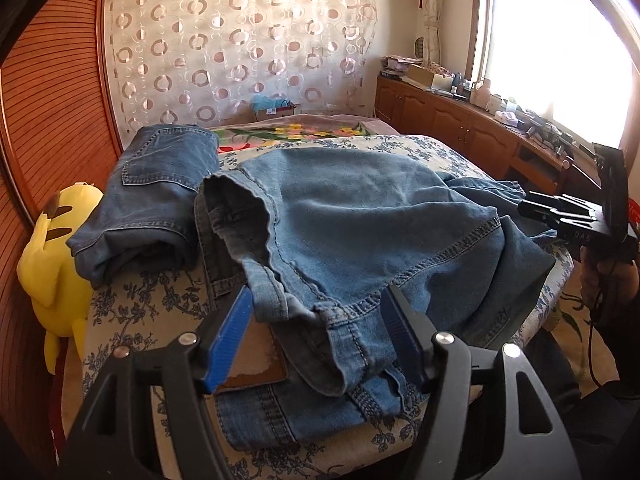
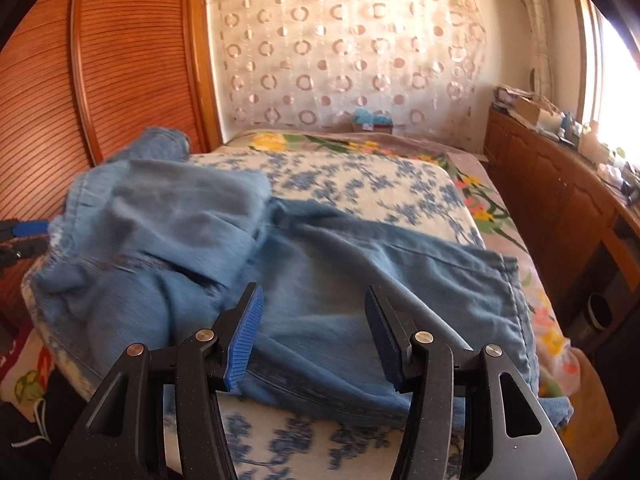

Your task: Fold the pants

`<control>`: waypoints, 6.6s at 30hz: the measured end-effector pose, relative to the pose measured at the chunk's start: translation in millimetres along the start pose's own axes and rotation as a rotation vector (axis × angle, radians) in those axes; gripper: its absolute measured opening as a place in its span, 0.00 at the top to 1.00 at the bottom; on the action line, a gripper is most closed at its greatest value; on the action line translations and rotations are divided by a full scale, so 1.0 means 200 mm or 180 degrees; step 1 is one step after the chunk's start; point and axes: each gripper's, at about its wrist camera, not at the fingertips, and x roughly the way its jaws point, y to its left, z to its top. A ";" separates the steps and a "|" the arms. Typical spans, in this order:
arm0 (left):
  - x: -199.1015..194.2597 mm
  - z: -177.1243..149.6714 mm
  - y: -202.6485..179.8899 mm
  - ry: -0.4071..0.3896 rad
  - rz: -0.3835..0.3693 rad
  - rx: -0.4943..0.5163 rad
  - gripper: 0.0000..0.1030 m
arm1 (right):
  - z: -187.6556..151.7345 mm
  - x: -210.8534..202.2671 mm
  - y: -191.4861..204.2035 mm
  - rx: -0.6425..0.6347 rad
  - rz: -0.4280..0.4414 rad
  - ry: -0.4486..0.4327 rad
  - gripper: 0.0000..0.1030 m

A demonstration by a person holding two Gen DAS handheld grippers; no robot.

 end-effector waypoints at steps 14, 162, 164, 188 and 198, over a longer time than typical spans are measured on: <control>-0.01 -0.11 -0.08 0.0095 -0.0123 0.0082 0.36 | 0.07 0.04 0.28 -0.0206 0.0484 0.0107 0.48; 0.28 0.51 0.08 -0.0029 0.0011 0.0113 0.36 | 0.16 0.24 0.31 -0.0096 0.0647 0.0175 0.62; 0.28 0.47 0.12 -0.0021 0.0059 0.0094 0.36 | 0.16 0.28 0.32 -0.0119 0.0628 0.0196 0.62; 0.32 0.29 0.30 -0.0028 0.0170 0.0011 0.85 | 0.07 0.47 0.29 -0.0147 0.0499 0.0409 0.60; 0.29 0.47 0.37 -0.0234 0.0391 -0.0080 0.86 | 0.07 0.47 0.28 -0.0086 0.0492 0.0376 0.60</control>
